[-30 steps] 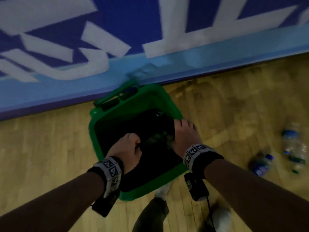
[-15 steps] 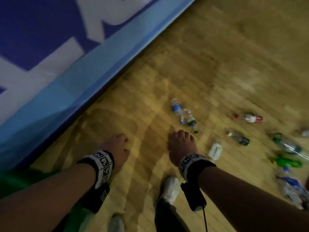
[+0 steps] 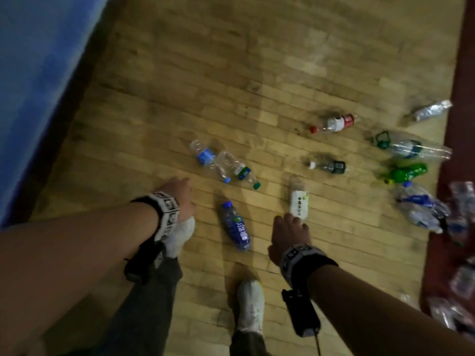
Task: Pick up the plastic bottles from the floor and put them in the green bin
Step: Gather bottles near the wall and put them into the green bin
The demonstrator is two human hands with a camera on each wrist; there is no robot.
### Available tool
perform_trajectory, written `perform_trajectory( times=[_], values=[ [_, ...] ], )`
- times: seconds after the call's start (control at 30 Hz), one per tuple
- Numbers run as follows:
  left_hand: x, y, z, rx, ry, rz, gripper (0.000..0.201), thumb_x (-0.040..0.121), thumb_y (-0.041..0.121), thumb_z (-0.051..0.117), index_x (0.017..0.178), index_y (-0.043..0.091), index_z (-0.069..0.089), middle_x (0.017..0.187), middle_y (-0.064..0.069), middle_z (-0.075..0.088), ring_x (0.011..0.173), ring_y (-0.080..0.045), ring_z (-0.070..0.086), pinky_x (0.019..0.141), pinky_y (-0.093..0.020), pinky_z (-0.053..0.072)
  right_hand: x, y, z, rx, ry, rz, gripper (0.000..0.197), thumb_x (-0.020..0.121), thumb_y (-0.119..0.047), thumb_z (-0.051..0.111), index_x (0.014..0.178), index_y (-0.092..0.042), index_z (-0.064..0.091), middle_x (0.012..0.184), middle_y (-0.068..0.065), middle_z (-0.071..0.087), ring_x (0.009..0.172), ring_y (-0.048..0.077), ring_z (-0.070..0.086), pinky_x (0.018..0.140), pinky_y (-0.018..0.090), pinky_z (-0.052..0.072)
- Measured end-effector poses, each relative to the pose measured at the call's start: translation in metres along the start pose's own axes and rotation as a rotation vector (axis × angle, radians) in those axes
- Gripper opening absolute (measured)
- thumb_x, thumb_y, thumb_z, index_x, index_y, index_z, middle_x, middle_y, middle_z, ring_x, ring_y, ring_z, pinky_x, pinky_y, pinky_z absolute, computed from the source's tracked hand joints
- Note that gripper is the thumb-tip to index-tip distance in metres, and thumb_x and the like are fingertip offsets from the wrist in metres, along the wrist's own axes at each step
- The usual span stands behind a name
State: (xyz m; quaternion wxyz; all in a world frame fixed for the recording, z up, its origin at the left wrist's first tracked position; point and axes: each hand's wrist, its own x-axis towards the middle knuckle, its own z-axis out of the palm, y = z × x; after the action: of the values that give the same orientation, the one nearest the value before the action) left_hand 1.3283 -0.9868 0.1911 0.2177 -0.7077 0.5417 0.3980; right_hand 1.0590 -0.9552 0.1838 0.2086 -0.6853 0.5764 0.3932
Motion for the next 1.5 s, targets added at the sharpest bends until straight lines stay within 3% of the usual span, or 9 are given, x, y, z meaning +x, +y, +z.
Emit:
perform_trajectory(
  times=[0.47, 0.6, 0.8, 0.9, 0.97, 1.03, 1.13, 1.33, 1.5],
  values=[
    [0.197, -0.110, 0.023, 0.333, -0.053, 0.036, 0.069, 0.079, 0.025, 0.067, 0.139, 0.018, 0.034, 0.134, -0.008, 0.039, 0.114, -0.033, 0.052, 0.085, -0.048, 0.052, 0.183, -0.125, 0.100, 0.316, -0.224, 0.176, 0.086, 0.076, -0.031, 0.076, 0.143, -0.016, 0.023, 0.131, 0.008, 0.040, 0.121, 0.033, 0.045, 0.093, 0.050, 0.048],
    [0.246, -0.103, 0.039, 0.476, 0.014, 0.101, 0.102, 0.076, 0.027, 0.074, 0.154, 0.023, 0.008, 0.161, -0.007, 0.007, 0.139, -0.033, 0.030, 0.102, -0.046, 0.044, 0.227, -0.146, 0.130, 0.296, -0.214, 0.201, 0.101, 0.080, -0.041, 0.075, 0.149, -0.013, 0.007, 0.137, 0.013, 0.036, 0.126, 0.038, 0.045, 0.093, 0.055, 0.050],
    [0.291, -0.064, 0.060, 0.722, 0.081, 0.274, 0.112, 0.082, 0.024, 0.068, 0.151, 0.015, -0.020, 0.159, -0.009, -0.028, 0.148, -0.034, -0.014, 0.118, -0.048, 0.017, 0.254, -0.138, 0.160, 0.391, -0.240, 0.231, 0.077, 0.095, -0.034, 0.058, 0.152, -0.015, 0.010, 0.143, 0.015, 0.035, 0.126, 0.039, 0.047, 0.094, 0.052, 0.051],
    [0.308, -0.041, 0.066, 0.739, 0.173, 0.322, 0.089, 0.093, 0.017, 0.049, 0.153, 0.015, -0.017, 0.162, -0.009, -0.019, 0.149, -0.034, -0.009, 0.119, -0.046, 0.019, 0.249, -0.128, 0.167, 0.454, -0.223, 0.250, 0.063, 0.096, -0.043, 0.054, 0.145, -0.019, 0.023, 0.132, 0.009, 0.041, 0.118, 0.035, 0.050, 0.087, 0.050, 0.053],
    [0.317, -0.030, 0.068, 0.750, 0.216, 0.315, 0.081, 0.094, 0.018, 0.046, 0.155, 0.016, -0.008, 0.161, -0.011, 0.005, 0.147, -0.035, 0.008, 0.115, -0.046, 0.025, 0.239, -0.117, 0.167, 0.465, -0.173, 0.254, 0.064, 0.095, -0.053, 0.053, 0.139, -0.020, 0.020, 0.128, 0.006, 0.043, 0.116, 0.032, 0.051, 0.085, 0.050, 0.055],
    [0.316, -0.025, 0.067, 0.764, 0.208, 0.291, 0.071, 0.092, 0.020, 0.051, 0.153, 0.015, 0.016, 0.147, -0.013, 0.032, 0.136, -0.034, 0.028, 0.107, -0.044, 0.032, 0.224, -0.106, 0.161, 0.427, -0.156, 0.203, 0.064, 0.095, -0.044, 0.056, 0.140, -0.019, 0.019, 0.131, 0.007, 0.042, 0.117, 0.030, 0.051, 0.088, 0.047, 0.055],
    [0.301, -0.033, 0.064, 0.693, 0.117, 0.232, 0.048, 0.085, 0.023, 0.066, 0.129, 0.016, 0.048, 0.128, -0.011, 0.043, 0.120, -0.030, 0.043, 0.096, -0.044, 0.039, 0.202, -0.092, 0.147, 0.394, -0.115, 0.150, 0.051, 0.099, -0.027, 0.043, 0.144, -0.013, 0.022, 0.134, 0.010, 0.040, 0.120, 0.030, 0.049, 0.090, 0.041, 0.053],
    [0.209, -0.077, 0.052, 0.506, 0.071, 0.156, 0.058, 0.083, 0.052, 0.063, 0.129, 0.022, 0.046, 0.119, -0.003, 0.053, 0.107, -0.027, 0.054, 0.085, -0.042, 0.049, 0.158, -0.087, 0.089, 0.347, -0.067, 0.100, 0.046, 0.095, -0.028, 0.031, 0.139, -0.014, 0.035, 0.127, 0.011, 0.040, 0.111, 0.030, 0.048, 0.080, 0.042, 0.049],
    [0.088, -0.100, 0.014, 0.313, 0.125, 0.067, 0.065, 0.082, 0.060, 0.061, 0.134, 0.027, 0.040, 0.126, 0.002, 0.050, 0.112, -0.022, 0.052, 0.092, -0.040, 0.047, 0.099, -0.109, -0.014, 0.440, 0.046, 0.015, 0.056, 0.092, -0.035, 0.064, 0.134, -0.013, 0.033, 0.126, 0.009, 0.043, 0.113, 0.029, 0.052, 0.088, 0.042, 0.051]
  ],
)
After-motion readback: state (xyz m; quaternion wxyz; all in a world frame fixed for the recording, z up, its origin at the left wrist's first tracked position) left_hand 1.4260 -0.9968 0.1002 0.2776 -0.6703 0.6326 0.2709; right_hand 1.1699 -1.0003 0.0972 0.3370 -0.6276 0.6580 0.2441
